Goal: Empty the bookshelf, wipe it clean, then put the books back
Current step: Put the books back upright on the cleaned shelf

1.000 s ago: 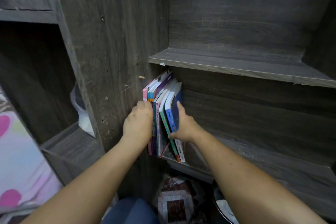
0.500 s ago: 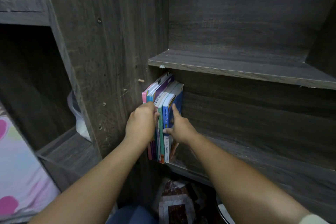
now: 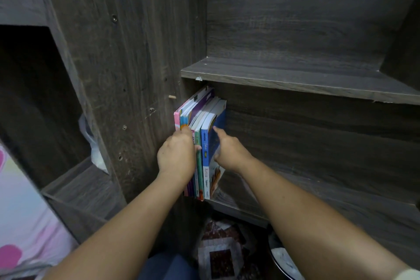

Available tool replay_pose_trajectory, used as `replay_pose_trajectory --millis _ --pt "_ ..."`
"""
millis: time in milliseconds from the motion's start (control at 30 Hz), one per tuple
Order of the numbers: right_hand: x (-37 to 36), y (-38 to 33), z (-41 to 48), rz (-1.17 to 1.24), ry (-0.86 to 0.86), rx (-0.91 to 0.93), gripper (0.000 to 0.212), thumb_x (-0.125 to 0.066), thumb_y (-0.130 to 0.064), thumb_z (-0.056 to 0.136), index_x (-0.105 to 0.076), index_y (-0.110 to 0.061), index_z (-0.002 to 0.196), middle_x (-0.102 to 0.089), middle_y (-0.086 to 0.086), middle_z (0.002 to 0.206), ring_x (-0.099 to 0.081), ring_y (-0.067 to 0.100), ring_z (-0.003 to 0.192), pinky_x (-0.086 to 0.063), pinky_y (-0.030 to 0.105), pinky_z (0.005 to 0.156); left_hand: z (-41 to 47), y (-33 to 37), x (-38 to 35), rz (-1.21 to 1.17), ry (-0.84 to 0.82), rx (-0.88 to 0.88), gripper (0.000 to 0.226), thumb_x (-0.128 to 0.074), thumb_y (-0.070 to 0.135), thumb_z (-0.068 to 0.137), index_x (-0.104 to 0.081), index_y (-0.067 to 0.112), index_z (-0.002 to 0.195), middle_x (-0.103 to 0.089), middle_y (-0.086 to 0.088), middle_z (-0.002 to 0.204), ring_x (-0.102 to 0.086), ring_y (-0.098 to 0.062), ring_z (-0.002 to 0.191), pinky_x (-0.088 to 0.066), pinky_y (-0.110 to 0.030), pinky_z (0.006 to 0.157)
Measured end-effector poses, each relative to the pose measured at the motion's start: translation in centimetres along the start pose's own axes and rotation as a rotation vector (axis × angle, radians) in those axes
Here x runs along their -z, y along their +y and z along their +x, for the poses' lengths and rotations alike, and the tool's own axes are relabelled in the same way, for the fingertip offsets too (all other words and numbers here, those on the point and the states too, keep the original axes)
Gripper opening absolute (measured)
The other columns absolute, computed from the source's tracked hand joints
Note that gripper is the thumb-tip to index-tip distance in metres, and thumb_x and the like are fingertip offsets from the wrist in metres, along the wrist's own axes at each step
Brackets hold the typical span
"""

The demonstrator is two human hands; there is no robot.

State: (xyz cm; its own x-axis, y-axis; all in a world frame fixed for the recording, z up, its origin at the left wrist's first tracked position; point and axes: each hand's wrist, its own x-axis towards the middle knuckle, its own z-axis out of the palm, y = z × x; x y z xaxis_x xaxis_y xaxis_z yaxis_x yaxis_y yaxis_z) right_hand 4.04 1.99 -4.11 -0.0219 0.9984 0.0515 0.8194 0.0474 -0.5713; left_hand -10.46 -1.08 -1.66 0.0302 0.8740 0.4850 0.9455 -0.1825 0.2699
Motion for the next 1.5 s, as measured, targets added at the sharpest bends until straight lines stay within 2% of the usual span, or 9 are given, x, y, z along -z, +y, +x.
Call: replay_pose_trajectory --millis 100,200,300,433,667,967,1133,1333,1500 --pt "0.6 0.9 -0.8 -0.168 0.072 -0.009 0.066 -0.059 -0.009 0.086 -0.036 -0.031 0.145 -0.053 0.008 0.136 -0.057 0.028 0.115 -0.053 0.042 0.088 -0.1 0.6 -0.3 0.148 0.081 -0.173 0.035 -0.074 0.032 0.08 -0.055 0.015 0.103 -0.057 -0.005 0.1 -0.054 -0.022 0.092 -0.046 -0.033 0.067" --pt "1.6 2.1 -1.9 -0.251 0.117 -0.058 0.044 -0.06 -0.022 0.088 -0.053 -0.026 0.132 -0.058 0.007 0.127 -0.057 0.028 0.113 -0.051 0.036 0.086 0.3 1.4 -0.7 0.144 0.136 -0.317 0.039 -0.077 0.032 0.072 -0.059 0.013 0.101 -0.054 -0.009 0.099 -0.051 -0.028 0.093 -0.045 -0.039 0.073" --pt "2.9 3.6 -3.8 -0.337 0.145 -0.118 0.036 -0.058 -0.027 0.09 -0.057 -0.023 0.126 -0.059 0.007 0.124 -0.057 0.028 0.113 -0.049 0.035 0.088 0.6 3.3 -1.7 0.085 0.139 -0.426 0.035 -0.075 0.032 0.073 -0.06 0.015 0.099 -0.054 -0.008 0.099 -0.049 -0.029 0.095 -0.044 -0.041 0.075" --pt "5.5 5.5 -6.7 -0.45 0.22 -0.184 0.032 -0.055 -0.028 0.091 -0.059 -0.021 0.122 -0.06 0.007 0.12 -0.058 0.028 0.111 -0.047 0.037 0.09 0.8 6.7 -3.6 0.019 0.06 -0.56 0.033 -0.072 0.036 0.075 -0.06 0.018 0.1 -0.054 -0.005 0.098 -0.049 -0.028 0.098 -0.043 -0.042 0.076" --pt "9.8 10.4 -16.6 -0.598 0.295 -0.43 0.034 -0.054 -0.032 0.092 -0.057 -0.019 0.123 -0.059 0.006 0.119 -0.054 0.028 0.112 -0.04 0.036 0.089 -2.6 15.3 -6.5 -0.103 -0.218 -0.73 0.044 -0.064 0.042 0.084 -0.052 0.023 0.121 -0.052 -0.002 0.119 -0.043 -0.026 0.115 -0.039 -0.039 0.091" --pt "11.3 16.1 -33.8 -0.579 0.303 -0.699 0.036 -0.052 -0.036 0.091 -0.055 -0.025 0.125 -0.059 0.004 0.121 -0.054 0.027 0.113 -0.04 0.038 0.092 -15.2 24.8 -6.7 -0.274 -0.513 -1.024 0.042 -0.062 0.043 0.086 -0.05 0.025 0.121 -0.05 -0.001 0.121 -0.044 -0.025 0.117 -0.037 -0.039 0.093" --pt "10.6 19.7 -44.3 -0.459 0.214 -0.87 0.036 -0.055 -0.034 0.091 -0.056 -0.025 0.127 -0.06 0.006 0.122 -0.058 0.029 0.111 -0.049 0.038 0.09 -23.1 29.9 -6.5 -0.288 -0.678 -1.187 0.043 -0.065 0.042 0.085 -0.051 0.024 0.121 -0.051 0.0 0.118 -0.046 -0.023 0.113 -0.038 -0.039 0.093" --pt "7.7 25.3 -54.2 -0.284 0.092 -1.051 0.037 -0.053 -0.025 0.096 -0.054 -0.023 0.132 -0.061 0.009 0.125 -0.061 0.029 0.101 -0.046 0.035 0.078 -31.9 34.8 -8.0 -0.255 -0.858 -1.408 0.038 -0.062 0.041 0.088 -0.051 0.025 0.12 -0.051 0.002 0.115 -0.048 -0.02 0.11 -0.043 -0.04 0.093" --pt "3.4 30.8 -59.1 -0.19 0.036 -1.151 0.04 -0.055 -0.024 0.096 -0.051 -0.023 0.135 -0.053 0.006 0.134 -0.054 0.029 0.117 -0.046 0.036 0.083 -38.0 37.9 -10.7 -0.152 -1.023 -1.469 0.032 -0.061 0.037 0.089 -0.05 0.025 0.117 -0.049 0.002 0.121 -0.046 -0.021 0.113 -0.043 -0.039 0.094"
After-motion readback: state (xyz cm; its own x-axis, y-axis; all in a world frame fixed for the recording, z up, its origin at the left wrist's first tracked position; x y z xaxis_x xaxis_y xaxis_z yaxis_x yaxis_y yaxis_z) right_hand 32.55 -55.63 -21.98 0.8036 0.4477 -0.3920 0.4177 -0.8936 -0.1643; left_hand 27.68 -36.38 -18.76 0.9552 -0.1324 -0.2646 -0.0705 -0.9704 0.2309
